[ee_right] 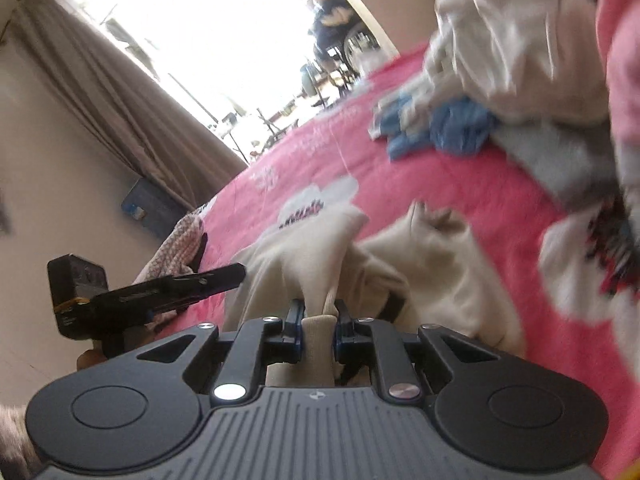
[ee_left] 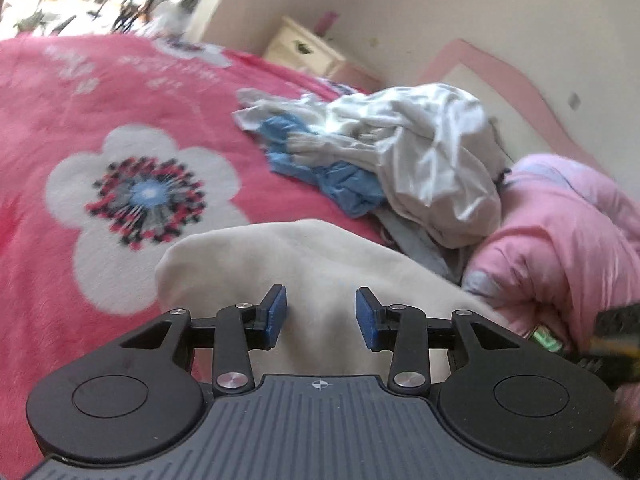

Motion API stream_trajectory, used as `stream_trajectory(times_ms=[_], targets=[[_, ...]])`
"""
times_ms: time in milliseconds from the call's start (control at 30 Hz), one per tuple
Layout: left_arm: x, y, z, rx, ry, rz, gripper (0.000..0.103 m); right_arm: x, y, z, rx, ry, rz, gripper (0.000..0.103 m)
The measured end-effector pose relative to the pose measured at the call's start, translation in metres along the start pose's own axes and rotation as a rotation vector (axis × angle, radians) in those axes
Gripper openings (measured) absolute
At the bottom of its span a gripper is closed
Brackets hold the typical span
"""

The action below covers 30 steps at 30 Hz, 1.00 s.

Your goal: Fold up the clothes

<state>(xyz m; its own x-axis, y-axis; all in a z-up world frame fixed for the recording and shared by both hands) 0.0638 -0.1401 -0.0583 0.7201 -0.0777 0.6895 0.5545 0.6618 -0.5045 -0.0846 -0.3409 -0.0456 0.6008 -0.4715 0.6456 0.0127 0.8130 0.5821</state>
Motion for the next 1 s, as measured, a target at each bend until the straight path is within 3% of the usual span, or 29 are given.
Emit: stream_trajectory(times_ms=[133, 233, 333, 367, 467, 500, 633, 733, 1000], targets=[[0.003, -0.024, -0.014, -0.044, -0.031, -0.110, 0.038, -0.005, -0.016, 0.008, -0.073, -0.008, 0.072, 0.015], [-0.010, -0.029, -0.035, -0.048, -0.007, -0.164, 0.038, -0.035, -0.049, -0.008, -0.108, 0.097, -0.020, 0.016], [-0.026, -0.030, -0.049, -0.032, 0.014, -0.222, 0.038, -0.051, -0.065, -0.018, -0.078, 0.176, -0.122, 0.019], [-0.029, -0.031, -0.049, -0.026, 0.012, -0.251, 0.039, -0.049, -0.066, -0.018, -0.056, 0.201, -0.128, 0.022], [-0.037, -0.032, -0.047, -0.008, 0.004, -0.337, 0.041, -0.040, -0.067, -0.013, 0.011, 0.276, -0.140, 0.046], [-0.038, -0.031, -0.046, 0.000, 0.003, -0.353, 0.042, -0.031, -0.068, -0.010, 0.032, 0.281, -0.135, 0.048], [-0.041, -0.022, -0.042, 0.004, -0.002, -0.333, 0.043, 0.023, -0.076, -0.004, 0.084, 0.188, -0.152, 0.063], [-0.041, -0.018, -0.041, 0.003, -0.009, -0.305, 0.043, 0.049, -0.075, -0.034, 0.135, 0.149, -0.198, 0.070], [-0.050, -0.016, -0.038, 0.037, -0.020, -0.364, 0.043, 0.067, -0.079, -0.149, 0.248, 0.231, -0.242, 0.075]])
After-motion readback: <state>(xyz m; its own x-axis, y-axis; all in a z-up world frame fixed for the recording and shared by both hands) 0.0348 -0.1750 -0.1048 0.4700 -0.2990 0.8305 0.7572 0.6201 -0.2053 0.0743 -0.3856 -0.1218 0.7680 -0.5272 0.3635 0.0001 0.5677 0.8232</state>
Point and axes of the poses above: each gripper's, at about its wrist camera, not at the fingertips, and z roughly against the way its jaws point, y to its left, x to its top, the point moved 10 cm from there along -z, roughly the way its jaws point, and after that the axes turned 4 degrees about -y, right-handed, at the moved point
